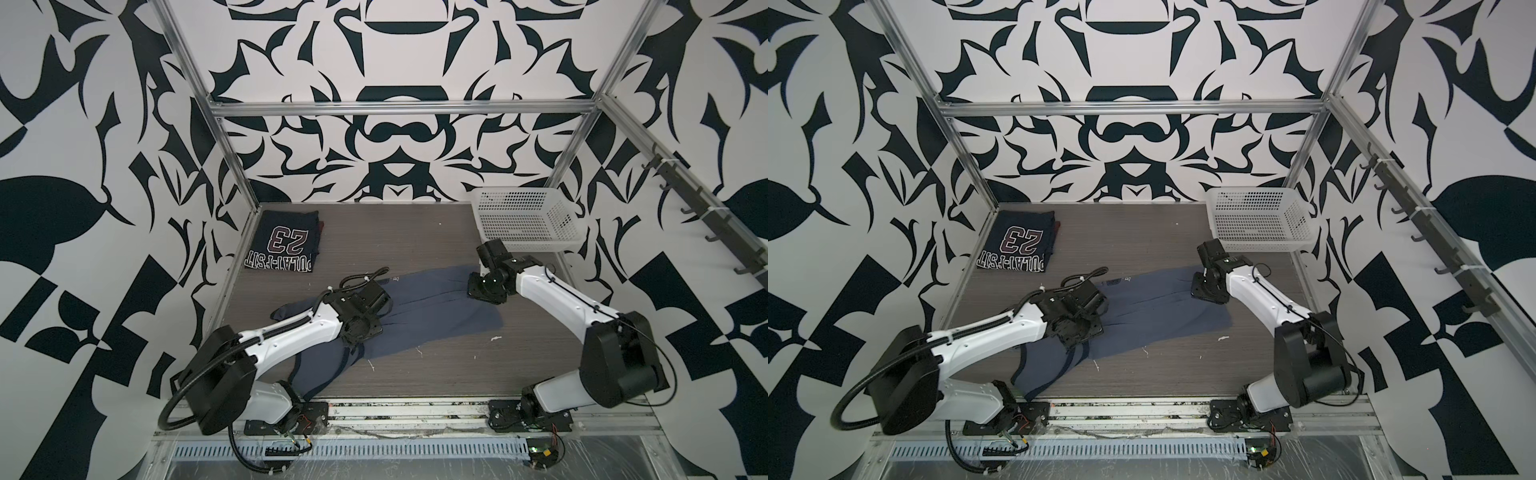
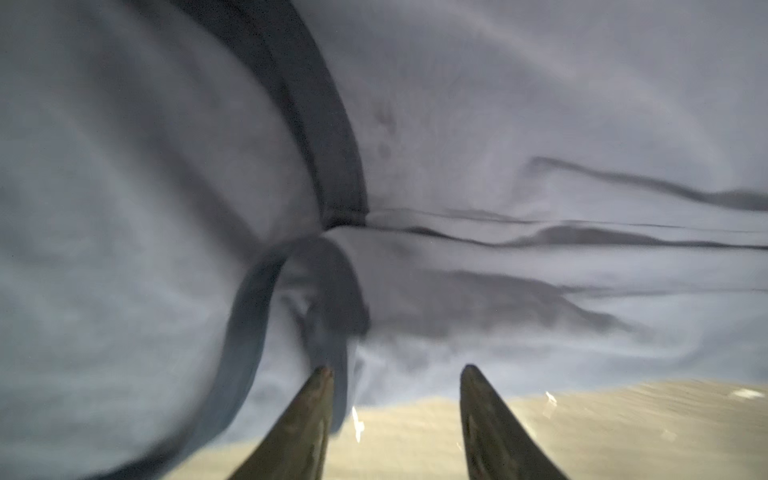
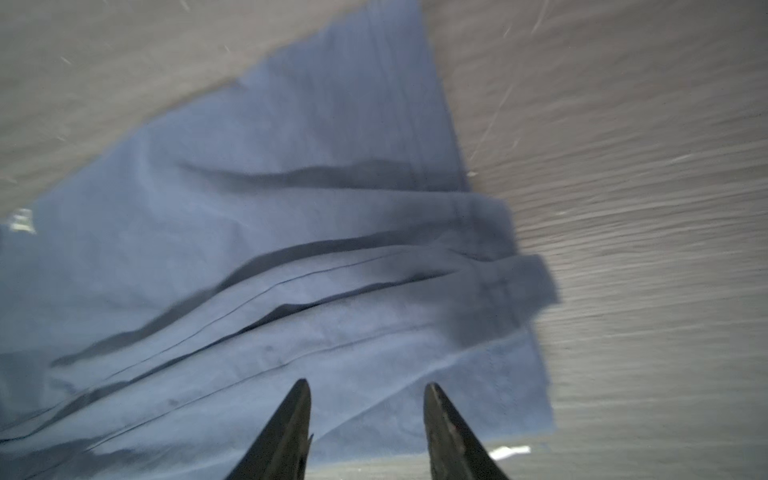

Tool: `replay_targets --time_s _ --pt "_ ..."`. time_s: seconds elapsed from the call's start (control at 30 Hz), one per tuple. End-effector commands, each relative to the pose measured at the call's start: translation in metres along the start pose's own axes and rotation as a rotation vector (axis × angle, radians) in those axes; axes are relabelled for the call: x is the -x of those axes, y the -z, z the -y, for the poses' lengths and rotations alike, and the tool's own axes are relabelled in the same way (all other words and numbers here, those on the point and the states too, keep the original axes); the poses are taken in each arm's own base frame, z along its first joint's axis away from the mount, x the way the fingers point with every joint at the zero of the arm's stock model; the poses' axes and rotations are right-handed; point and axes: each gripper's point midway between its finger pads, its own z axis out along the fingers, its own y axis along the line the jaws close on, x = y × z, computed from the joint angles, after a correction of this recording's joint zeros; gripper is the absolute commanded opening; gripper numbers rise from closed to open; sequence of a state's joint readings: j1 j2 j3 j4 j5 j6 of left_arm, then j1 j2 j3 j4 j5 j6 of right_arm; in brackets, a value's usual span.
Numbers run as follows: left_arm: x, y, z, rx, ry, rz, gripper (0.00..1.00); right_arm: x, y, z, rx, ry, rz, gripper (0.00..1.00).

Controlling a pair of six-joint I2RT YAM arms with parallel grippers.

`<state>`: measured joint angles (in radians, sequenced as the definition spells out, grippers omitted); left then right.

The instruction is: Fold and stack the tank tops

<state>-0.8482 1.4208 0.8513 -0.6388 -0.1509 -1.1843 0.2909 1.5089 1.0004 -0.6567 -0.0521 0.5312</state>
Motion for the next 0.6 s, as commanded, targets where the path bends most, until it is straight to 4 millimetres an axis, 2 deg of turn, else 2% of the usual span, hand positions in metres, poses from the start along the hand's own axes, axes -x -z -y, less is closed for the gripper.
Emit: replay_targets --time_s 0.0,0.07,0.13,0.27,0.33,0.43,0.57 --pt "0.012 -0.012 0.011 -0.041 0.009 0.003 0.48 0.005 -0.014 -0.016 0.075 -0.024 -0.014 0.49" --pt "0.020 -0.025 0.006 -0.025 0.033 -0.011 0.46 0.010 -0.023 -0.021 0.092 -0.030 -0.016 0.50" --pt "0.029 -0.035 -0.008 0.023 0.067 -0.008 0.42 0.013 -0.032 -0.024 0.095 -0.027 -0.034 0.53" --pt "0.038 -0.049 -0.034 0.113 0.112 -0.012 0.39 0.011 -0.051 -0.011 0.036 -0.076 -0.075 0.56" --pt "0.036 -0.056 -0.040 0.135 0.112 -0.033 0.39 0.012 -0.058 0.002 0.008 -0.120 -0.080 0.56" --pt "0.031 -0.067 -0.036 0.138 0.081 -0.074 0.39 0.012 -0.061 0.027 -0.036 -0.202 -0.083 0.56" --pt "0.015 -0.079 -0.002 0.103 -0.026 -0.136 0.39 0.010 -0.055 0.060 -0.067 -0.315 -0.070 0.56"
